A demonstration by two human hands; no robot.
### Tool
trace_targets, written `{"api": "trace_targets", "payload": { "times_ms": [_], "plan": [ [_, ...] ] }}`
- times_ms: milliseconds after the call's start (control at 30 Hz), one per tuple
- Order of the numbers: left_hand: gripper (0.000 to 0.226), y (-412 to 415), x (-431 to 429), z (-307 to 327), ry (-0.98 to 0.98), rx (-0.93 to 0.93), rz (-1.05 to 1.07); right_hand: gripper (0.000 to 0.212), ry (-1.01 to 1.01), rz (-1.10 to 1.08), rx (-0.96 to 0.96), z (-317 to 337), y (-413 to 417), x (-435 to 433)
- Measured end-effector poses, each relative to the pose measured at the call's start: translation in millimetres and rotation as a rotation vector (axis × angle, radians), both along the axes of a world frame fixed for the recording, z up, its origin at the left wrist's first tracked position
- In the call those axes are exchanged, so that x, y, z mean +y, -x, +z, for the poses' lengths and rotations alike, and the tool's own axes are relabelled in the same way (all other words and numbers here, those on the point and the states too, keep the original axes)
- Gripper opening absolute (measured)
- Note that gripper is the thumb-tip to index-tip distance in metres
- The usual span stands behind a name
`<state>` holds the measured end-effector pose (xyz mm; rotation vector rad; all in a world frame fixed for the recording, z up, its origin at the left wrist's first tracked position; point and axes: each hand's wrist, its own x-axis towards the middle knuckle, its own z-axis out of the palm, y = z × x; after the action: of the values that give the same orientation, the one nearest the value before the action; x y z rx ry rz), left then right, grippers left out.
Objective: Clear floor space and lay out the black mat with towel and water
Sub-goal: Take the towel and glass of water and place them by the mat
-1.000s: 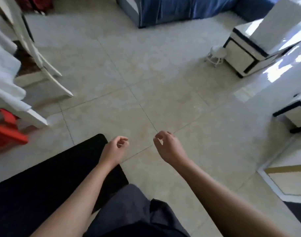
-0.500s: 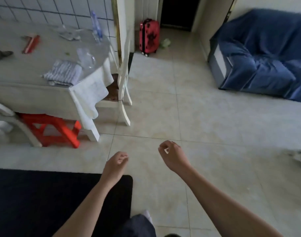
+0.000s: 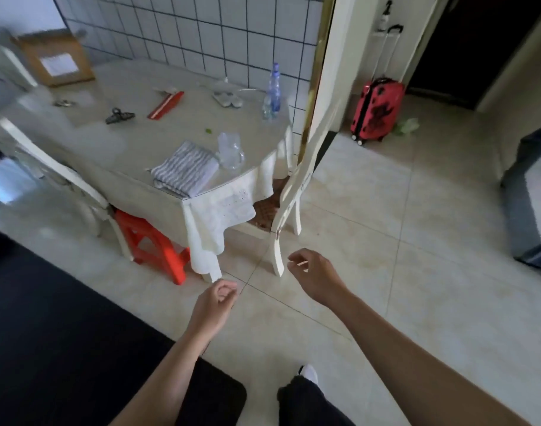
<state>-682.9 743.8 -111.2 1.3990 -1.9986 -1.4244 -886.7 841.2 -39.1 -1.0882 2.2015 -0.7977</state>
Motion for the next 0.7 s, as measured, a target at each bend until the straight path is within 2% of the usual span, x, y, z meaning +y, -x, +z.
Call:
{"api": "trace_targets", "payload": {
  "times_ms": [333,700],
  "plan": [
    [0.015,90.9,-85.4,20.4,0.012,-0.012,0.199,0.027,-0.030,0.237,-0.080,14.8,93.6,-159.9],
    [0.018,130.5,-302.2,24.1,0.153,0.000,0.257,0.037,-0.012,0.271,-0.119,4.6,112.5,-368.2]
  ]
}}
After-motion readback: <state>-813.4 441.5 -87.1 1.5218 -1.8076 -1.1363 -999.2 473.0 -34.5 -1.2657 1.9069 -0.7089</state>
